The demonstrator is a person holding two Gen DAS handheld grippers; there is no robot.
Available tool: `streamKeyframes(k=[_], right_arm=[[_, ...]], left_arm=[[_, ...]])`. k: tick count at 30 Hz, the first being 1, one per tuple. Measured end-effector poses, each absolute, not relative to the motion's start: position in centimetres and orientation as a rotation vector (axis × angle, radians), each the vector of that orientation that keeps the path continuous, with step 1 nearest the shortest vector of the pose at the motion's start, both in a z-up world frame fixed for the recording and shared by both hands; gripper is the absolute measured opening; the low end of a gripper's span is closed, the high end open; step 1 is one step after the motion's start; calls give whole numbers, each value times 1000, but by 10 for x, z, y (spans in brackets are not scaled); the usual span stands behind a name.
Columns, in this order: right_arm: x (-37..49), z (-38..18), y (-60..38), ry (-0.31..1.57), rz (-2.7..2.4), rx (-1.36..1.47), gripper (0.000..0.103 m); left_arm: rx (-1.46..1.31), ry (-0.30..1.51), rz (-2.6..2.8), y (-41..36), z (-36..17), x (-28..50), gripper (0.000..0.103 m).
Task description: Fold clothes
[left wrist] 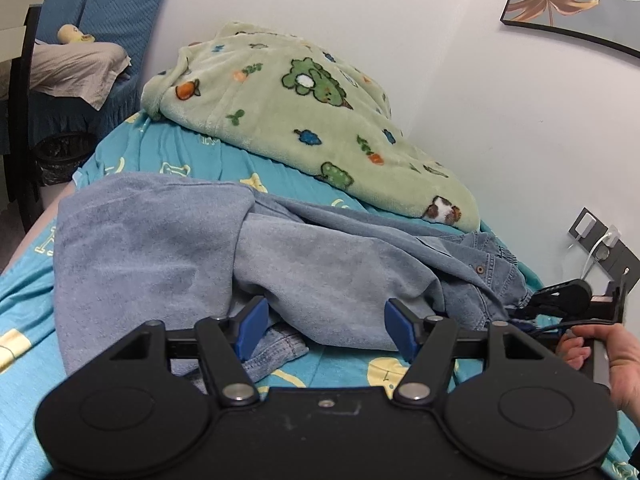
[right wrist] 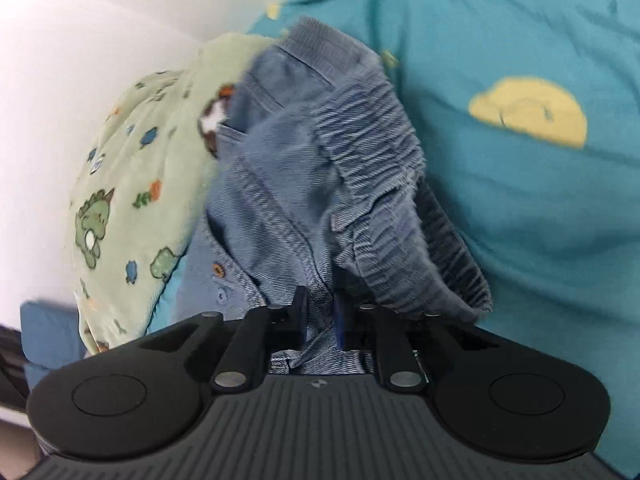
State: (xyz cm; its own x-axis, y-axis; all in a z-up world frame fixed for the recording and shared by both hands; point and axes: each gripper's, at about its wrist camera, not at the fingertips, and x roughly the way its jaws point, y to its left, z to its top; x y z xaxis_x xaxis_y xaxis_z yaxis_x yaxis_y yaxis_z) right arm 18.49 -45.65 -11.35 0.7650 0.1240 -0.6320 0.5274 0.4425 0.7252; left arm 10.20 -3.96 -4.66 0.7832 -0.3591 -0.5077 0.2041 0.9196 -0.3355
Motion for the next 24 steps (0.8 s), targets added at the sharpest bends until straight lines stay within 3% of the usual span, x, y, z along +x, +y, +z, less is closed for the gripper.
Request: streamKeyframes(k=[11, 19, 24], right_arm=[[87, -32, -479, 447, -377, 1011, 10], [34, -108, -529, 642, -670, 1249, 11], [42, -99, -516, 670, -702, 1163, 18]], left_arm=[[-320, 535, -296, -19, -28, 91, 61], [-360, 527, -297, -11, -20, 88, 61], [-390, 550, -296, -7, -21, 91, 61]])
